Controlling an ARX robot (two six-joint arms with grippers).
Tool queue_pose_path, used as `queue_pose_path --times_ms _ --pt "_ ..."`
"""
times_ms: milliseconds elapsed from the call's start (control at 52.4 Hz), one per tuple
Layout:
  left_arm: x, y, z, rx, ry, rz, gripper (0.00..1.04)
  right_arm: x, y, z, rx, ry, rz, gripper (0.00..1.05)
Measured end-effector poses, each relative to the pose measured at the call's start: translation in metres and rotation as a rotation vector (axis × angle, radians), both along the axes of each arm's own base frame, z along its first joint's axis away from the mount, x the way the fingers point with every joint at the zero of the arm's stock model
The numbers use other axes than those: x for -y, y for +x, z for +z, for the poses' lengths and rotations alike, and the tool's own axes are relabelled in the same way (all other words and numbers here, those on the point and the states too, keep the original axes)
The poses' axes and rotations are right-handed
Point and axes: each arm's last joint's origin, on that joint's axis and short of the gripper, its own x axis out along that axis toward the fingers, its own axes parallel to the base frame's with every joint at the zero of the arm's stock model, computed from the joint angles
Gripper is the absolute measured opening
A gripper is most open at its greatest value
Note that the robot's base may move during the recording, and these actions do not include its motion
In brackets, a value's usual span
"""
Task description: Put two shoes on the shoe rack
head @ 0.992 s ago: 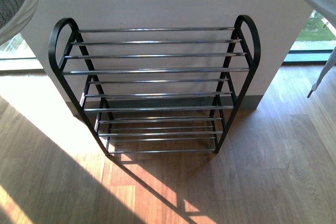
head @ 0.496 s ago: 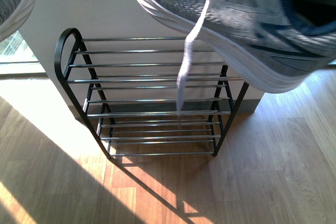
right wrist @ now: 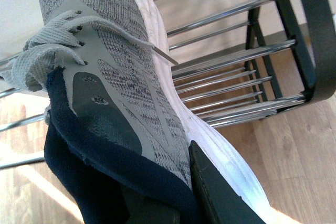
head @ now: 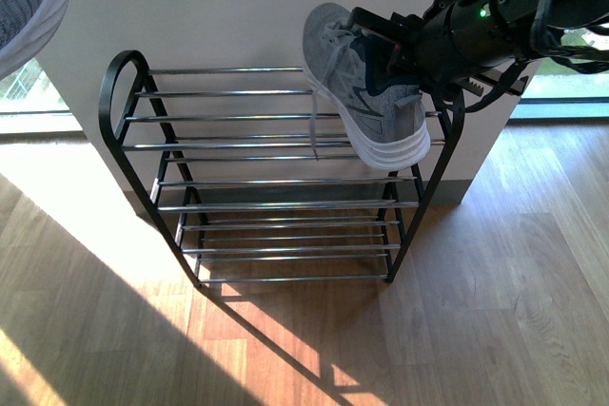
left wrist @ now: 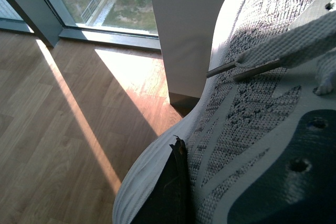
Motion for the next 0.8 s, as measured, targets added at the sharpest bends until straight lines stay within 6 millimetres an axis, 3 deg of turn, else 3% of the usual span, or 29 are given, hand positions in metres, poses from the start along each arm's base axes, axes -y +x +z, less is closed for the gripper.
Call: queue_pose_path --times_ms 248,611,725,801 --pt "0.0 0.0 0.0 0.0 0.0 0.0 0.02 0.023 0.037 -0.037 -0.087 -0.027 -0.222 0.01" --pt "0.0 0.0 0.0 0.0 0.0 0.0 0.02 0.039 0.064 -0.044 -0.082 -0.004 -0.288 0.02" --pt "0.0 0.0 0.0 0.0 0.0 0.0 0.02 0.045 0.068 -0.039 -0.035 0.008 -0.25 0.27" --pt "0.0 0.0 0.0 0.0 0.0 0.0 0.02 0.051 0.057 -0.026 0.02 0.022 -0.195 0.44"
